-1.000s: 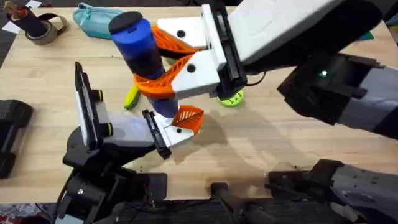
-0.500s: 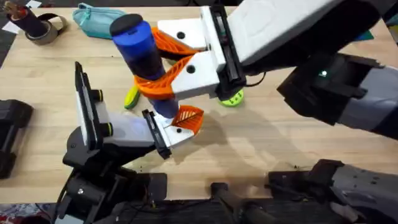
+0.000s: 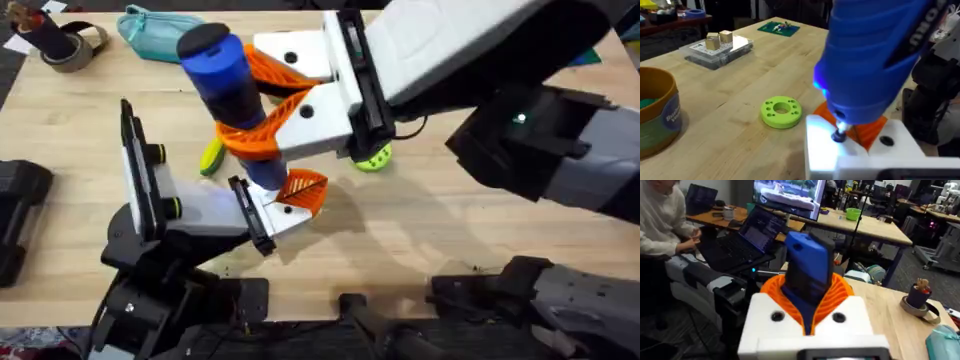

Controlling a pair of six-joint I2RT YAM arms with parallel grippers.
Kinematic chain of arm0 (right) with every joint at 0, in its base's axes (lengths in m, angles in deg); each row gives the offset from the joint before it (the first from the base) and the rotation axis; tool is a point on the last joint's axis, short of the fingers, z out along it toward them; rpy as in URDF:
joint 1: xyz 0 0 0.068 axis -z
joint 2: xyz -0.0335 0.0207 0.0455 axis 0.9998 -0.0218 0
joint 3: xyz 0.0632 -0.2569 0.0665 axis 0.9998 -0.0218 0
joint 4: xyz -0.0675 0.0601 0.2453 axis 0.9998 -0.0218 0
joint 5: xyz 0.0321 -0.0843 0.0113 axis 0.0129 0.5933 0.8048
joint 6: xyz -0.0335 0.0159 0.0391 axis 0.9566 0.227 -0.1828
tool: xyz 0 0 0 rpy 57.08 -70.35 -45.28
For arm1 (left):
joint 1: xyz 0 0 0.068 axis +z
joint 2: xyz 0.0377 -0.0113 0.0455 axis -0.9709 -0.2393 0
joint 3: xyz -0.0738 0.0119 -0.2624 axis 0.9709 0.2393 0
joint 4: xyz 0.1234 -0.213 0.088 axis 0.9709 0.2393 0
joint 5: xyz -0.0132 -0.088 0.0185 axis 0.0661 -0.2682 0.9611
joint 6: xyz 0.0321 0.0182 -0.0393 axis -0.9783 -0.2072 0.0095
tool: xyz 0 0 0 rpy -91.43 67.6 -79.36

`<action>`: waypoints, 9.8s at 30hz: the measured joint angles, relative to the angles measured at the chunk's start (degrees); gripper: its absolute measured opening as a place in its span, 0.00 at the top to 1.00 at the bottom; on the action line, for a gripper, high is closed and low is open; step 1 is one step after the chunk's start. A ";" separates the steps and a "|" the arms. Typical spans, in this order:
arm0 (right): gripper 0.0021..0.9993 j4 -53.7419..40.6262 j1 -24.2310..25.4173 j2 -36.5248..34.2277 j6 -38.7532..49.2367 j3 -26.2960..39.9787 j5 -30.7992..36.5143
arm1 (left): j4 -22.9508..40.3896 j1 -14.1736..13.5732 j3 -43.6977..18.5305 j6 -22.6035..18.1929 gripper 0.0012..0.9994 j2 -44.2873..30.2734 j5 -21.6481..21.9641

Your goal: Pick up the gripper from the table and insert it into the empty holder that is missing its gripper. Then pick up a screw, insert it into the mounting hole, and use the screwdriver to tighten it. Finally, clean up the table by picking up the vegetable and placing it into the bucket.

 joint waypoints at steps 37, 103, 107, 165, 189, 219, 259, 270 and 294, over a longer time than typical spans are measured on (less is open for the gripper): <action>0.96 -2.08 0.00 0.28 0.31 0.02 0.18 | 0.09 0.00 0.00 0.04 0.99 -0.07 -0.20; 0.96 1.28 -0.59 1.68 -4.17 -3.39 5.40 | 0.26 0.00 0.00 0.22 0.99 -0.55 -1.67; 0.96 1.27 -0.59 1.68 -3.82 -3.37 5.34 | 0.24 0.00 0.00 0.22 0.99 -0.55 -1.60; 0.96 1.16 -1.60 1.62 -2.25 -0.38 3.35 | 0.04 0.00 0.00 0.00 0.99 -0.37 -0.51; 0.96 -0.85 -0.37 1.62 -2.89 1.11 4.60 | 0.04 0.00 0.00 -0.01 0.99 -0.37 -0.39; 0.96 1.48 -0.37 1.62 -4.79 -1.31 6.10 | 0.04 0.00 0.00 0.00 0.99 -0.37 -0.39; 0.96 1.14 -0.37 0.33 -4.74 -1.53 6.75 | 0.07 0.00 0.00 0.00 0.99 -0.37 -0.37; 0.96 0.92 -0.37 0.33 -4.76 -1.53 6.73 | 0.06 0.00 0.00 0.00 0.99 -0.37 -0.37; 0.96 1.80 -0.45 0.31 -4.76 -1.61 6.88 | 0.02 0.00 0.00 -0.02 0.98 -0.37 -0.35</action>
